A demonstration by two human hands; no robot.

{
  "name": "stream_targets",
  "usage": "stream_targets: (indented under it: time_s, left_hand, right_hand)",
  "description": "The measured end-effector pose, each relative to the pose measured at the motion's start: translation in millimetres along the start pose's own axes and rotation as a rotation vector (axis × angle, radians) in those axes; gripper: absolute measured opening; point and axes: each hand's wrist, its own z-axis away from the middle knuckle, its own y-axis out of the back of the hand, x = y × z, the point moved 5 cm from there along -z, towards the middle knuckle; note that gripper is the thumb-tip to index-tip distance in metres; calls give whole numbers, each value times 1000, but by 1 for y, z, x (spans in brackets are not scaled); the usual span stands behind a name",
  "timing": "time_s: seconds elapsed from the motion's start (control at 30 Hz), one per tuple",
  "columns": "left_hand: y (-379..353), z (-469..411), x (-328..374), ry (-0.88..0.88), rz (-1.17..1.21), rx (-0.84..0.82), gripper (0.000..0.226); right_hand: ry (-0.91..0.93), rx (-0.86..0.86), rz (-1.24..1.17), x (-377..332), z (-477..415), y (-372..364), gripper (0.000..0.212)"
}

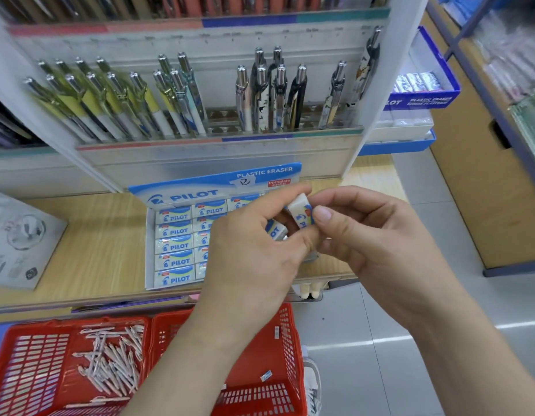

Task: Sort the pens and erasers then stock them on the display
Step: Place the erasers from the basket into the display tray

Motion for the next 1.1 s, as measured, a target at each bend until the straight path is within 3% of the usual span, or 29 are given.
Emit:
stream_targets:
  time_s: [0.17,0.33,0.5,0.6,0.83,1.1]
  left_hand:
    - [8,2,-2,38,53,-155,28]
    - [22,2,-7,39,-14,-122,17]
    - [30,12,-25,111,-60,23,13]
    - [26,17,-26,131,-87,19,12]
    - [20,13,-30,19,-507,-74,22]
    - [18,12,-30,-43,-628,-173,26]
  right_hand:
    - [21,43,81,-3,-1,9,21]
    - [-12,16,131,1,1,4,21]
    - [10,66,360,6,0,9,6]
    - [13,32,476,12,1,8,6]
    - [48,-5,685,17,-3,6,9]
    - [23,59,786,17,-7,0,13]
